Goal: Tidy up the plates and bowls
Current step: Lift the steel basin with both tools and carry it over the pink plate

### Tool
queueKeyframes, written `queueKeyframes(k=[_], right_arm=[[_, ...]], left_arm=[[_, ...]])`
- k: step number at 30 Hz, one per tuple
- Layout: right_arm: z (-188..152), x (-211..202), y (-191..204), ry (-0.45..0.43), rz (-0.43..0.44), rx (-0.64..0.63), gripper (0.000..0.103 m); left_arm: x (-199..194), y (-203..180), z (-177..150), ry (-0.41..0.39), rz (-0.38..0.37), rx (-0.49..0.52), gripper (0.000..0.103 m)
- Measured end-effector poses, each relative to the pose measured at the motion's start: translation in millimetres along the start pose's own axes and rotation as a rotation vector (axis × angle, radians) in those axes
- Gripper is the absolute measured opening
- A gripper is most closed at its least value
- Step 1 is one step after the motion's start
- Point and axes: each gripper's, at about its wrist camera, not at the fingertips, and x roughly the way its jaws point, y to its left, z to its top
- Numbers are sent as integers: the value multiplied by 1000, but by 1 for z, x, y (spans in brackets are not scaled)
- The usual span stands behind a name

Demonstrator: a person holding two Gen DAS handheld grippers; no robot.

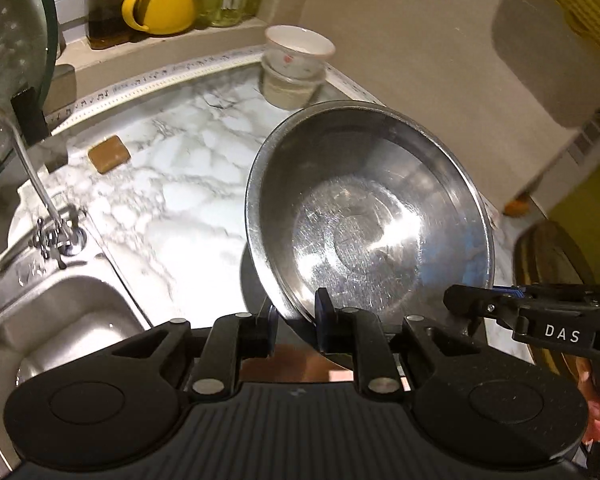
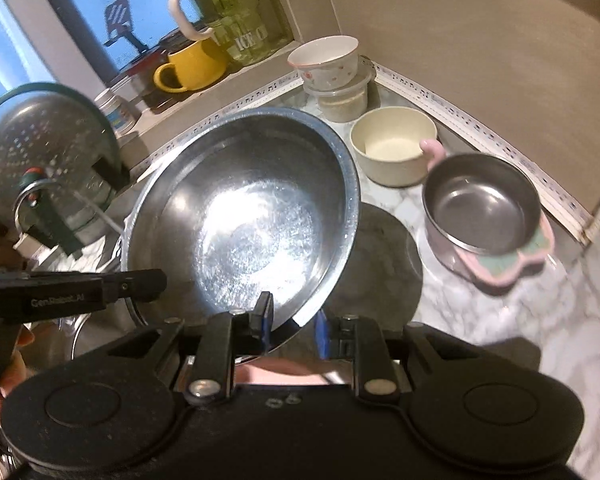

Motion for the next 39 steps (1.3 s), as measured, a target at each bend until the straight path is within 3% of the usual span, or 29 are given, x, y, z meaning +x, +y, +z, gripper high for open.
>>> queueKeyframes(k=[10,22,39], right_arm=[[-52,-41,2,15,-15,21,22],[-110,-42,-4,106,-38,53,22],[-141,-31,-14,197,-47,114,22]], left_arm=[[-23,-20,-49,59,-49,48,18],[-10,-21,-98,181,-74,42,19],[7,-25,-118,253,-76,53,20]])
